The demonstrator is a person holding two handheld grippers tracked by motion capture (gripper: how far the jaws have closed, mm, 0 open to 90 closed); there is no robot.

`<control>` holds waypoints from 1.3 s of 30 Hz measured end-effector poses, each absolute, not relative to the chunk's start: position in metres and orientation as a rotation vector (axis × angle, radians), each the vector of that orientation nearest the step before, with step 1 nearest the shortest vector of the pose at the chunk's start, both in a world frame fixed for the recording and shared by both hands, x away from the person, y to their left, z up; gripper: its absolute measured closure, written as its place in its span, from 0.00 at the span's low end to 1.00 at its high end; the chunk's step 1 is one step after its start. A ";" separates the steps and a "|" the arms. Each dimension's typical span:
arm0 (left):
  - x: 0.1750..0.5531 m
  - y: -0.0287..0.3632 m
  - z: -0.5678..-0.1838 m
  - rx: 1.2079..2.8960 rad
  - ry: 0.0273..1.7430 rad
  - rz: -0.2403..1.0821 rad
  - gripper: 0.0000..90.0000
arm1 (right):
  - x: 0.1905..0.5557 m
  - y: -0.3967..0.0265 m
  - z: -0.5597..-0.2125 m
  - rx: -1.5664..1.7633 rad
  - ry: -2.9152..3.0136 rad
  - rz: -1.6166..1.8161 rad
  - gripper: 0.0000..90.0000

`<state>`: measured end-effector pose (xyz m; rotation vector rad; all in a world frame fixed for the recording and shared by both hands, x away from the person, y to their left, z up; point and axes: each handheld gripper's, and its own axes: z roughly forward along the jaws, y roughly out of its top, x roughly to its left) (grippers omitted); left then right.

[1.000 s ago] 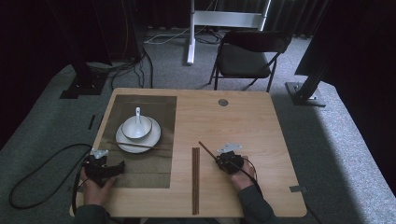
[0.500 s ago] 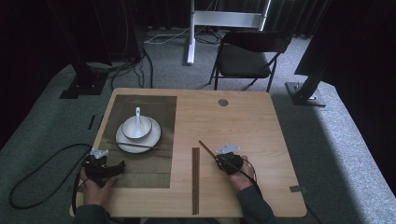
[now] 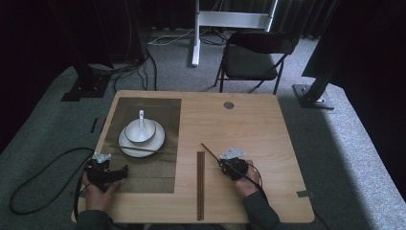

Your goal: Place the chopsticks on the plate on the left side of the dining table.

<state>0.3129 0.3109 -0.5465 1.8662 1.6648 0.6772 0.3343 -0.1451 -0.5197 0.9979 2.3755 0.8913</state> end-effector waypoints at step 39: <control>0.313 0.311 -0.546 1.866 1.665 0.677 0.00 | 0.315 -0.106 -0.510 0.823 2.460 0.962 0.94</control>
